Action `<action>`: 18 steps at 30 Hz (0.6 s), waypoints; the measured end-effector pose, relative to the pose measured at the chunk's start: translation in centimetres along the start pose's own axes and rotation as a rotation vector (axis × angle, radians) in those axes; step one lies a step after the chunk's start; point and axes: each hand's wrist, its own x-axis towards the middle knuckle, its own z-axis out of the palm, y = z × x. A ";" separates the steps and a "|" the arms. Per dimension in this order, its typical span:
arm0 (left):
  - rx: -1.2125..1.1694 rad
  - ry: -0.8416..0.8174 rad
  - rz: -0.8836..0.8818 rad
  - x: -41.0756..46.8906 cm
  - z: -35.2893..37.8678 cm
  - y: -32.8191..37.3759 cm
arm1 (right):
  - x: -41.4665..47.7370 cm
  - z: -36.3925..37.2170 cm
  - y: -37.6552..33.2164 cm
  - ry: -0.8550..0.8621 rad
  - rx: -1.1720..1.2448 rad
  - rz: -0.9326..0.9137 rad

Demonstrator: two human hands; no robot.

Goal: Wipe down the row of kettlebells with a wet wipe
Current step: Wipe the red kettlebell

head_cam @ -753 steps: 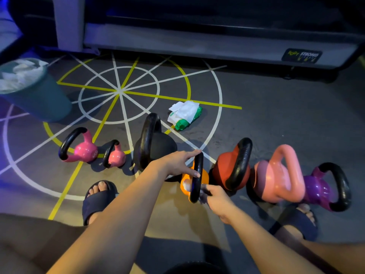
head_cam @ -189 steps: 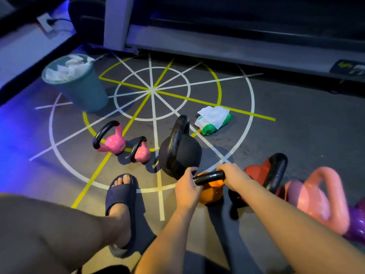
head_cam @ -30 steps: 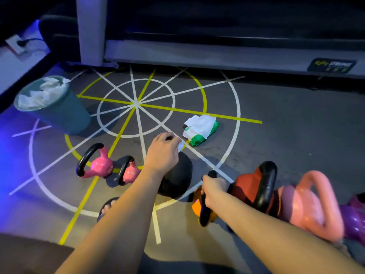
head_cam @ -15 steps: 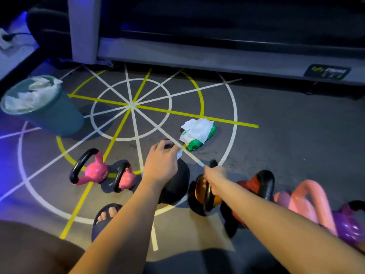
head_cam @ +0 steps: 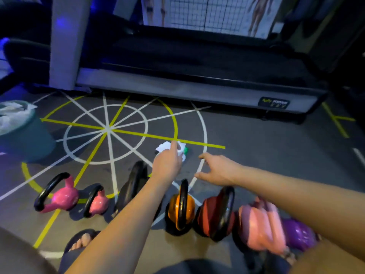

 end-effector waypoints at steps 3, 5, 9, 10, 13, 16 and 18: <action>-0.628 -0.031 -0.012 0.2 0.9 6.8 | -4.4 -2.1 3.9 0.015 0.166 0.028; -0.800 -0.067 0.012 -0.2 1.7 9.5 | -5.5 -3.1 6.5 -0.018 0.267 0.064; -0.913 -0.084 -0.124 -0.1 3.9 10.5 | -3.6 -3.1 8.8 0.018 0.720 0.056; -0.965 -0.097 -0.179 0.1 4.1 10.6 | -3.1 -2.6 9.3 0.055 0.810 0.044; -1.056 -0.193 -0.289 1.4 4.5 10.8 | -2.6 -2.0 9.9 0.125 0.986 0.053; -1.124 -0.317 -0.309 2.0 5.2 11.5 | -2.0 -2.0 10.4 0.146 1.104 0.075; -1.184 -0.350 -0.334 1.8 5.7 12.1 | -1.5 -2.0 10.8 0.190 1.106 0.085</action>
